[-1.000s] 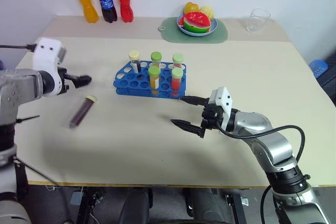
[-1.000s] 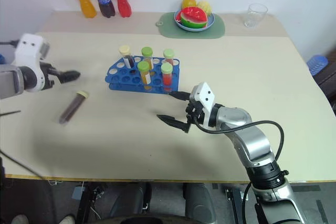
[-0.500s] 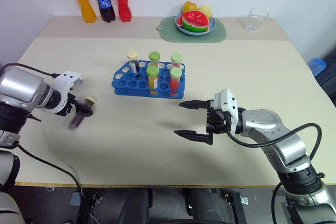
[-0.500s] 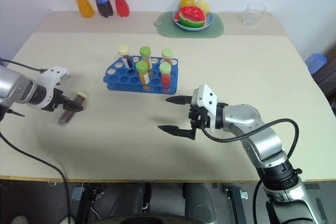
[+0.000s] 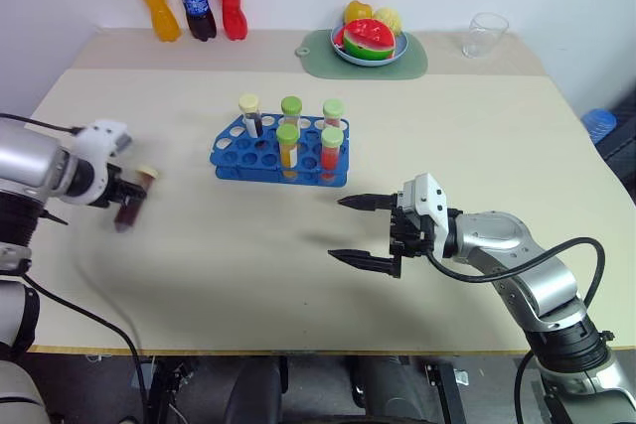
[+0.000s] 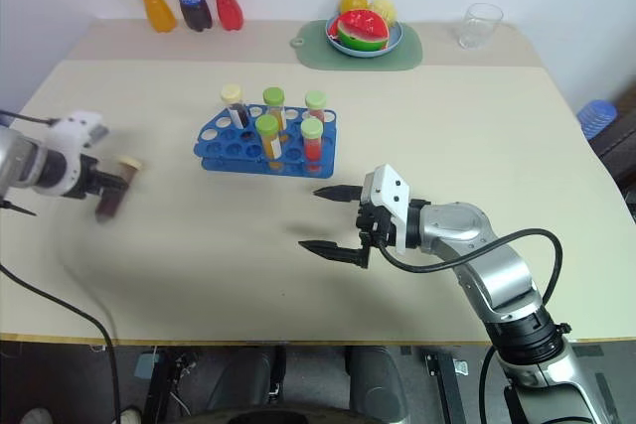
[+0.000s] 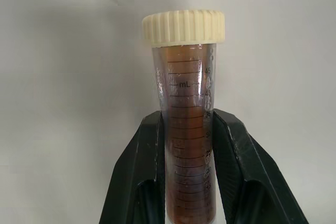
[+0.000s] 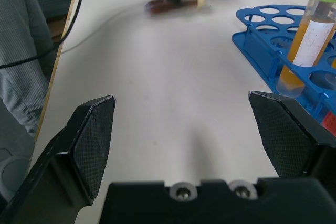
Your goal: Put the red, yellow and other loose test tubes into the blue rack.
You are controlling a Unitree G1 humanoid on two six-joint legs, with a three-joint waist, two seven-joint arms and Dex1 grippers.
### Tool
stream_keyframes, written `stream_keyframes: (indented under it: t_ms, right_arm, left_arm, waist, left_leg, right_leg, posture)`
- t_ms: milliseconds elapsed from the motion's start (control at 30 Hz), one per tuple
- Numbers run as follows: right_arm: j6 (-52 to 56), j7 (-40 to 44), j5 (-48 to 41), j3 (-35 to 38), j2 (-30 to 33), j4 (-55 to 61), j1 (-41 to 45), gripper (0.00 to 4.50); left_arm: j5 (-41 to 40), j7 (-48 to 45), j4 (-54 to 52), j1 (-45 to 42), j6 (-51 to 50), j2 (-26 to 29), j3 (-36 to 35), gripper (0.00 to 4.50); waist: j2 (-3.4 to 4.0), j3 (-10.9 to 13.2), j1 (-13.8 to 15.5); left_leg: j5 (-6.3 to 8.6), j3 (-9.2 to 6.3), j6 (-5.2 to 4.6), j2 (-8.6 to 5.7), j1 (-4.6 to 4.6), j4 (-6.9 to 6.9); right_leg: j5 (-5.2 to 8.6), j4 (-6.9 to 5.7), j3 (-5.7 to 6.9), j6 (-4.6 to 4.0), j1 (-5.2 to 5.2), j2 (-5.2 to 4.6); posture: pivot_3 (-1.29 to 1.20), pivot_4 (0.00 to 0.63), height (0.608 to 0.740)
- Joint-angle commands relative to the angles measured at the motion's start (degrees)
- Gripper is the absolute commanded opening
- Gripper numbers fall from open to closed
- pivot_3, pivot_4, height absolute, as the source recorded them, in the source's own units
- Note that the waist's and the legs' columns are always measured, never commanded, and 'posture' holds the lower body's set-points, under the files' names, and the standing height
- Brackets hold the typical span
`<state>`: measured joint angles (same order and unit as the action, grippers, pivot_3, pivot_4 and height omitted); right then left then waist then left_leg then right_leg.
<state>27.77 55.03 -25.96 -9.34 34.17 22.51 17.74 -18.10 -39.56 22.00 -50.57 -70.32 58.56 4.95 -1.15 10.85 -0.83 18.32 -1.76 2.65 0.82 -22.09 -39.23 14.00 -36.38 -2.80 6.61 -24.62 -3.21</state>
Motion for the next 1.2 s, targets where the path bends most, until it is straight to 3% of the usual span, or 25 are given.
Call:
stream_keyframes:
  t_ms: [33, 67, 167, 300, 433, 667, 1200]
  right_arm:
    - [-0.6, -0.3, -0.5, 0.1, -0.4, 2.3, -0.1, 4.50]
    - [-0.6, -0.4, -0.5, 0.0, -0.5, 2.3, -0.1, 4.50]
    - [-0.7, -1.1, -0.3, -0.8, -1.8, 1.3, 0.2, 4.50]
    - [-1.2, -1.3, 0.3, -1.8, -3.1, -0.1, 0.6, 4.50]
    - [-1.6, -1.6, 0.9, -2.4, -4.1, -1.1, 1.5, 4.50]
    - [-2.4, -2.5, 1.7, -1.6, -4.3, -1.4, 1.3, 4.50]
    - [-2.6, -3.5, 1.8, -1.5, -4.3, -0.6, 0.0, 4.50]
  left_arm:
    - [2.1, 14.0, -11.1, 5.1, 17.6, -5.9, -17.5, 0.68]
    - [3.0, 16.8, -14.0, 6.9, 21.3, -7.8, -19.8, 0.68]
    - [-1.7, 25.8, -31.4, 14.4, 33.8, -25.5, -28.3, 0.68]
    - [6.3, 30.5, -37.7, 21.0, 53.2, -40.0, -18.7, 0.68]
    - [14.5, 34.7, -29.5, 25.3, 69.4, -48.6, -10.6, 0.68]
    - [21.1, 38.7, -17.6, 27.5, 80.6, -52.5, -6.1, 0.68]
    - [18.3, 37.1, -16.1, 27.3, 76.1, -55.0, -5.7, 0.68]
  waist:
    - [0.00, 0.0, 0.2]
    - [-0.01, 0.0, 0.3]
    - [0.00, -0.1, 0.5]
    - [-0.12, -0.1, 1.3]
    - [-0.10, -0.1, 1.5]
    - [-0.07, -0.2, 1.1]
    - [-0.06, -0.2, 1.3]
  left_leg:
    - [0.00, 0.01, 0.00, -0.01, 0.00, -0.01]
    - [0.00, 0.01, 0.00, -0.03, -0.02, 0.00]
    - [-0.04, 0.04, 0.07, -0.17, -0.11, -0.06]
    - [-0.15, 0.09, 0.28, -0.26, -0.25, -0.24]
    - [-0.01, 0.09, 0.03, -0.27, -0.18, -0.29]
    - [0.03, 0.11, -0.05, -0.24, -0.11, -0.27]
    - [0.04, 0.09, -0.08, -0.24, -0.10, -0.28]
  right_leg:
    - [0.00, -0.02, 0.02, 0.00, 0.00, -0.08]
    - [-0.01, 0.05, 0.02, 0.01, 0.00, -0.13]
    - [-0.03, 0.02, 0.05, 0.03, -0.02, -0.38]
    - [-0.11, 0.15, 0.06, 0.14, -0.02, -0.46]
    - [-0.14, 0.13, 0.06, 0.16, 0.03, -0.38]
    - [-0.14, 0.09, 0.04, 0.15, 0.04, -0.31]
    - [-0.14, 0.10, 0.04, 0.16, 0.08, -0.31]
  posture:
    - [0.00, 0.150, 0.734]
    - [0.00, 0.150, 0.734]
    - [0.00, 0.150, 0.734]
    - [0.00, 0.150, 0.734]
    - [0.00, 0.150, 0.734]
    - [0.00, 0.150, 0.734]
    - [0.00, 0.150, 0.734]
